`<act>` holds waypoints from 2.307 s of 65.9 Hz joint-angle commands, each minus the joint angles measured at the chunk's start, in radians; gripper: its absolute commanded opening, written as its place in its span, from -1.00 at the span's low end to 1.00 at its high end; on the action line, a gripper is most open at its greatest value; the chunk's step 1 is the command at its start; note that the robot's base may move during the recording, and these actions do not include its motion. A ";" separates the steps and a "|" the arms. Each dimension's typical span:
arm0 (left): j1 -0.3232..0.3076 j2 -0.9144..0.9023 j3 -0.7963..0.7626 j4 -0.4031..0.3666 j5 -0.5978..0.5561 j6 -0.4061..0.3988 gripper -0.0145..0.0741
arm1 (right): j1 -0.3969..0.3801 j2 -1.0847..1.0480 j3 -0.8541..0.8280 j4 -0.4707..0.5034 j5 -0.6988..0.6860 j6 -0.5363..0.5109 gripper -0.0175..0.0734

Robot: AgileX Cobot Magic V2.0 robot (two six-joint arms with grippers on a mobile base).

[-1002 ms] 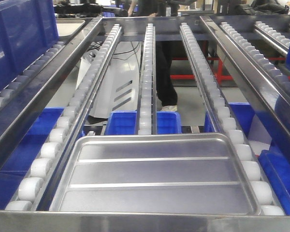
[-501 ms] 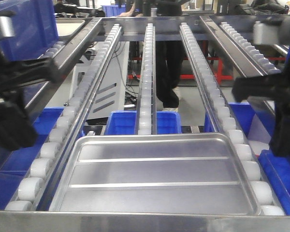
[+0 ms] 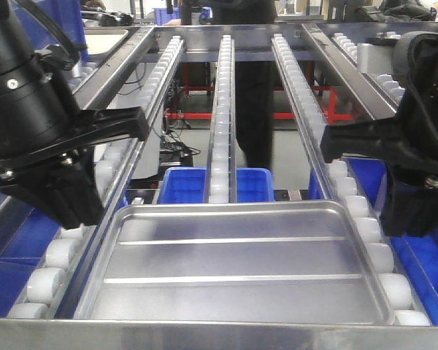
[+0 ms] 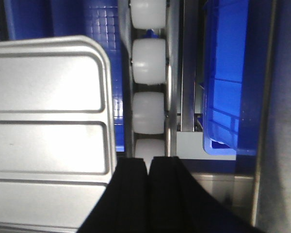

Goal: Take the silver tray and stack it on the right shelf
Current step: 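Lower both grippers onto the side rims of the silver tray, then close both grippers on the tray's opposite side rims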

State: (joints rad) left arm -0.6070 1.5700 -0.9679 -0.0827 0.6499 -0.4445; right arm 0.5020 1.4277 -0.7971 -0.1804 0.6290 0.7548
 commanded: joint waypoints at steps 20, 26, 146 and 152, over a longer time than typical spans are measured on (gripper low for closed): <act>-0.045 -0.030 -0.033 0.017 -0.025 -0.024 0.01 | 0.001 0.055 -0.034 -0.005 -0.058 0.002 0.18; -0.045 -0.030 -0.033 0.017 -0.023 -0.048 0.01 | 0.001 0.068 -0.034 0.013 -0.056 0.002 0.18; -0.045 0.109 -0.035 0.000 -0.041 -0.063 -0.27 | 0.001 0.128 -0.100 0.048 -0.042 -0.030 0.18; -0.045 0.109 -0.035 -0.003 -0.041 -0.063 -0.33 | 0.001 0.128 -0.100 0.049 -0.042 -0.030 0.16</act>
State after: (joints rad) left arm -0.6454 1.7176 -0.9783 -0.0709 0.6198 -0.4989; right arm 0.5020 1.5901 -0.8669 -0.1286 0.6079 0.7347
